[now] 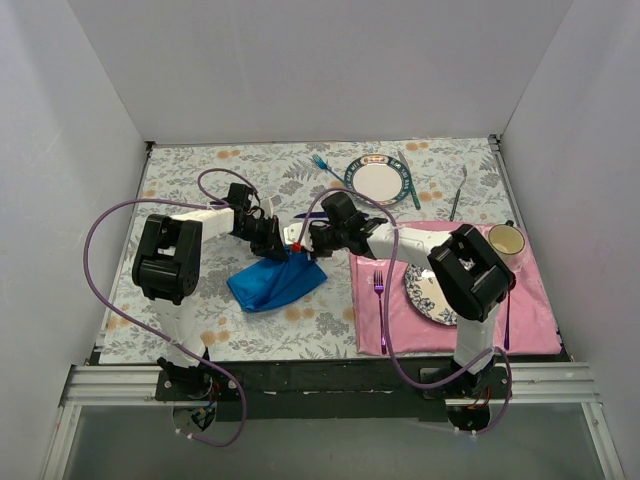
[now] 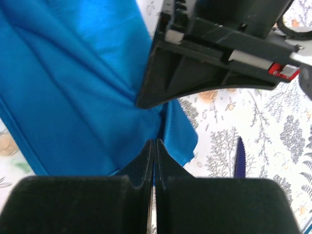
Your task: Fold the napkin into a case and place the utensils inside
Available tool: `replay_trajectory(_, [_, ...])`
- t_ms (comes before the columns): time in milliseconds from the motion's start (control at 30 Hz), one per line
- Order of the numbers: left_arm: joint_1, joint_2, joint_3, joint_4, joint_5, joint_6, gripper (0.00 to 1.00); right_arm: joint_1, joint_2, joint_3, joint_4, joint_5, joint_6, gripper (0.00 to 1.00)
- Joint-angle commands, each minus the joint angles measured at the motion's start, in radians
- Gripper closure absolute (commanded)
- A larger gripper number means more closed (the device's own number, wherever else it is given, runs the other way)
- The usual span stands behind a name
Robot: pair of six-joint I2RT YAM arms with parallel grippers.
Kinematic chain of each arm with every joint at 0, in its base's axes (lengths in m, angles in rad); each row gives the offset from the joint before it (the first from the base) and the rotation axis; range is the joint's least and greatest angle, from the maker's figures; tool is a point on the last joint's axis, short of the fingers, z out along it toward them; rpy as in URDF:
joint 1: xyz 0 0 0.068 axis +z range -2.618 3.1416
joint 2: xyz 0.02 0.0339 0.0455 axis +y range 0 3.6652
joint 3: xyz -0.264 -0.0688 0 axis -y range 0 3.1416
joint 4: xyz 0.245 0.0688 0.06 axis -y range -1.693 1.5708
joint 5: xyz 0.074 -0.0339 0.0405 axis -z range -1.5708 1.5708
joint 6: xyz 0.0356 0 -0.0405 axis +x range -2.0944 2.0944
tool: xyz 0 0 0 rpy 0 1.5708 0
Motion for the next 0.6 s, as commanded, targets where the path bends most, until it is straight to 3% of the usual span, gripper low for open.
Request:
replay_trajectory(0, [0.001, 0.015, -0.012, 0.004, -0.058, 0.031, 1.00, 0.010, 0.057, 0.059, 0.064, -0.006, 0.015, 0.99])
replay_trajectory(133, [0.001, 0.018, -0.009, 0.004, -0.055, 0.033, 1.00, 0.013, 0.081, 0.082, 0.050, -0.001, 0.015, 0.99])
replay_trajectory(233, [0.001, 0.021, -0.010, 0.007, -0.055, 0.037, 1.00, -0.004, 0.049, 0.093, -0.075, -0.033, -0.037, 0.97])
replay_trajectory(367, [0.001, 0.031, -0.012, 0.007, -0.050, 0.044, 1.00, -0.054, -0.043, 0.042, -0.316, -0.147, -0.221, 0.67])
replay_trajectory(400, [0.003, 0.031, -0.012, 0.012, -0.050, 0.044, 1.00, -0.065, -0.050, 0.041, -0.368, -0.159, -0.255, 0.55])
replay_trajectory(467, [0.001, 0.031, -0.013, 0.010, -0.044, 0.045, 1.00, -0.067, -0.040, 0.060, -0.509, -0.173, -0.321, 0.47])
replay_trajectory(500, [0.001, 0.029, -0.013, 0.010, -0.045, 0.045, 1.00, -0.067, -0.026, 0.079, -0.552, -0.178, -0.326, 0.35])
replay_trajectory(567, [0.001, 0.025, -0.015, 0.012, -0.047, 0.048, 1.00, -0.067, 0.026, 0.149, -0.673, -0.196, -0.353, 0.23])
